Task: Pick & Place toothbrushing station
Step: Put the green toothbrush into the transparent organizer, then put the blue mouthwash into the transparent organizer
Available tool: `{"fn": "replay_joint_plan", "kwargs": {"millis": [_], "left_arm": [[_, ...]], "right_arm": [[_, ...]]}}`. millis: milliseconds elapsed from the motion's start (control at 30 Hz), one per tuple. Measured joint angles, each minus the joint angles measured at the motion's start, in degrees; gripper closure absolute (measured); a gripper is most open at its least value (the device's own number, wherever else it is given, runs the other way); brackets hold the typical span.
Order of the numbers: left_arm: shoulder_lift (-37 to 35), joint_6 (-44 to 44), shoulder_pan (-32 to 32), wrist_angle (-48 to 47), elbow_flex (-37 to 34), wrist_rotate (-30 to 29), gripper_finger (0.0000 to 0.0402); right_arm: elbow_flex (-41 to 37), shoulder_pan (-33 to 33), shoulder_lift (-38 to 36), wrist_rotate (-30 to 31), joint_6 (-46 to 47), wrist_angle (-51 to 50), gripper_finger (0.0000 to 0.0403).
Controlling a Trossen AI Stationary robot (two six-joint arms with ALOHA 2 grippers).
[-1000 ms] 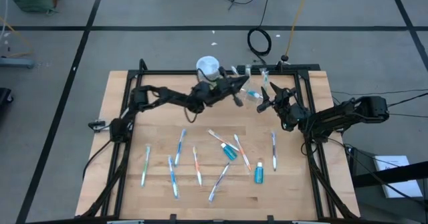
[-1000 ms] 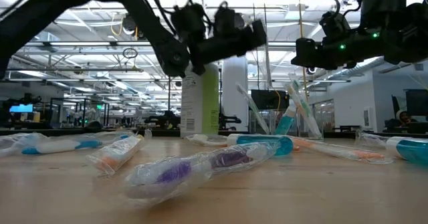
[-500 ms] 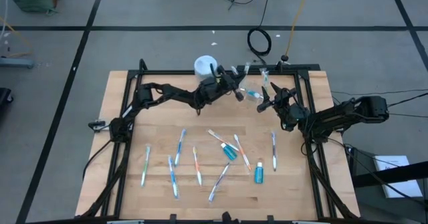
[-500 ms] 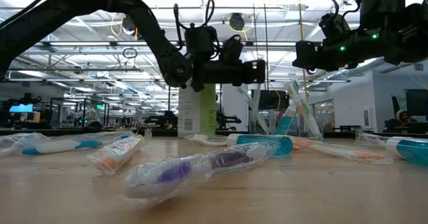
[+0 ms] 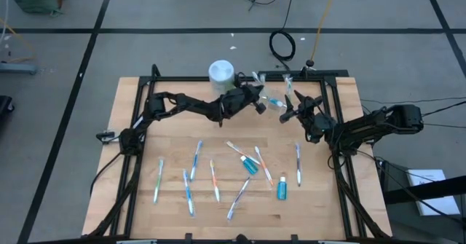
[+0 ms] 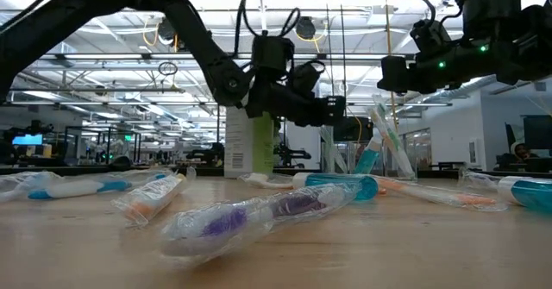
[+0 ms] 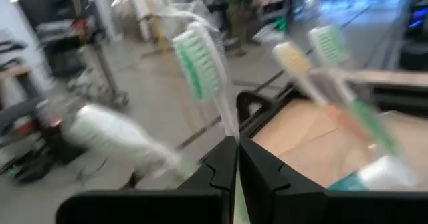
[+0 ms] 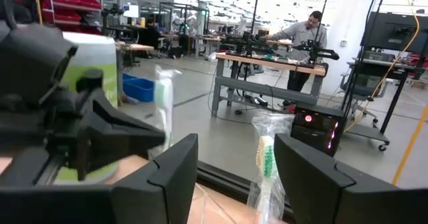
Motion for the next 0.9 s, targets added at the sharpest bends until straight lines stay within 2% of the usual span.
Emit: {"fn": "replay_joint_plan", "kwargs": {"millis": [133, 333, 500, 667, 833, 900], "left_arm": [[-3.90, -1.37, -0.79, -8.34, 0.00, -2.45, 0.0380], [-10.18, -2.91, -1.03, -16.19, 0.02, -1.48, 0.0380], [-11.56, -3.21, -0.59, -22.78, 0.02, -0.93, 0.0371], [-11.60, -5.63, 0.20, -26.33, 0.02, 4.08, 0.0322], [-11.61, -2.83, 0.52, -26.77, 0.02, 4.50, 0.0268], [-11.82, -0.89, 0.59, -30.26, 0.02, 4.45, 0.0251]], "right_arm": [[0.00, 0.00, 0.00, -0.02, -0.01, -0.65, 0.0215], [0.00, 0.00, 0.00, -0.02, 0.01, -0.59, 0.0216], [0.00, 0.00, 0.00, -0.11, 1.27, -0.59, 0.0218], [0.00, 0.00, 0.00, -0.37, 1.66, -0.57, 0.0219], [0.00, 0.00, 0.00, -0.42, 1.63, -0.56, 0.0220], [0.00, 0.00, 0.00, -0.46, 1.61, -0.57, 0.0220]]}}
